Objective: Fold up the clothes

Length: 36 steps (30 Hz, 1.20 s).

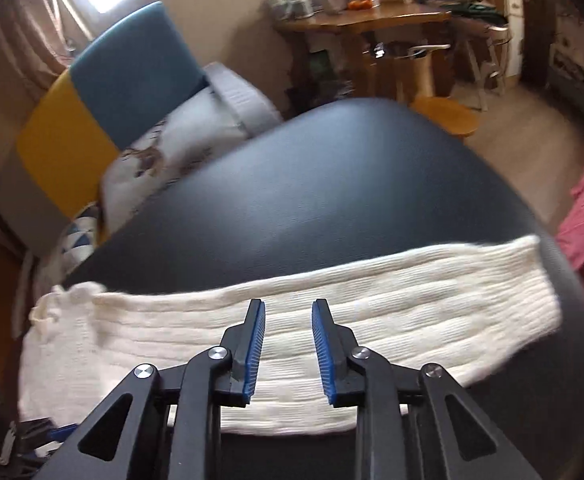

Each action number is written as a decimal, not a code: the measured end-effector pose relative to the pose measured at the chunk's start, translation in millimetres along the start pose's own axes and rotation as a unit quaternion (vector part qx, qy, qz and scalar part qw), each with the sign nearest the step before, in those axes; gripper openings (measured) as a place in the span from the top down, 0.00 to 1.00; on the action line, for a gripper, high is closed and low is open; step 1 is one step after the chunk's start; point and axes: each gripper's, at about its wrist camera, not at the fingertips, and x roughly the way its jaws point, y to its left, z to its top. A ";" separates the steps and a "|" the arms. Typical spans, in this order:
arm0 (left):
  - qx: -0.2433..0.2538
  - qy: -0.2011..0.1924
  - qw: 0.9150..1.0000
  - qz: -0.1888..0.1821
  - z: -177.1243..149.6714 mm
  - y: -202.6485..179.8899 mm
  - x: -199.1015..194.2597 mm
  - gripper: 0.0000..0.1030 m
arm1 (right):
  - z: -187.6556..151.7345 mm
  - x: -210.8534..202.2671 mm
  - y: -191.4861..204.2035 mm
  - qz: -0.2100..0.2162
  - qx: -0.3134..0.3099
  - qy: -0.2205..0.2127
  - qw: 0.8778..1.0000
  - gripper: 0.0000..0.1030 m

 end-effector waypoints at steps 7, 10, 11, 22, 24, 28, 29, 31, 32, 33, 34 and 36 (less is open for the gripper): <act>-0.025 -0.008 0.998 0.050 -2.6 33.5 -14.8 0.68 | -4.2 66.3 123.8 0.022 -0.124 0.074 0.989 0.75; -0.041 0.000 0.997 0.062 -11.7 49.7 -11.5 0.67 | -1.9 91.1 137.6 -0.012 -0.137 0.077 0.987 0.76; -0.047 0.000 0.997 0.059 -15.2 54.3 -9.5 0.67 | -1.0 96.9 140.1 -0.023 -0.141 0.075 0.987 0.76; -0.075 -0.052 0.994 0.065 -33.0 60.7 -43.7 0.67 | -7.7 80.5 152.5 -0.013 -0.156 0.062 0.986 0.77; -0.079 -0.055 0.993 0.072 -38.1 65.4 -54.1 0.64 | -16.1 69.2 150.8 0.011 -0.149 0.070 0.986 0.77; -0.080 -0.056 0.992 0.085 -51.1 72.7 -63.5 0.63 | -30.9 58.5 137.7 -0.004 -0.149 0.091 0.985 0.77; -0.079 -0.052 0.992 0.088 -55.6 73.7 -63.4 0.63 | -32.1 61.4 133.5 -0.025 -0.152 0.097 0.983 0.77; -0.077 -0.043 0.992 0.092 -64.3 75.4 -61.9 0.63 | -33.0 68.9 126.0 -0.054 -0.157 0.104 0.981 0.78; -0.076 -0.037 0.992 0.090 -69.0 75.8 -60.3 0.63 | -31.8 71.8 124.3 -0.061 -0.160 0.102 0.980 0.80; -0.071 -0.034 0.993 0.091 -73.1 75.4 -59.2 0.63 | -29.6 73.4 123.8 -0.068 -0.162 0.097 0.980 0.80; -0.066 -0.034 0.993 0.092 -75.1 74.5 -58.4 0.63 | -27.5 75.1 123.9 -0.073 -0.163 0.092 0.980 0.80; -0.069 -0.037 0.993 0.093 -76.8 73.8 -59.1 0.63 | -23.6 78.0 125.5 -0.081 -0.163 0.087 0.979 0.80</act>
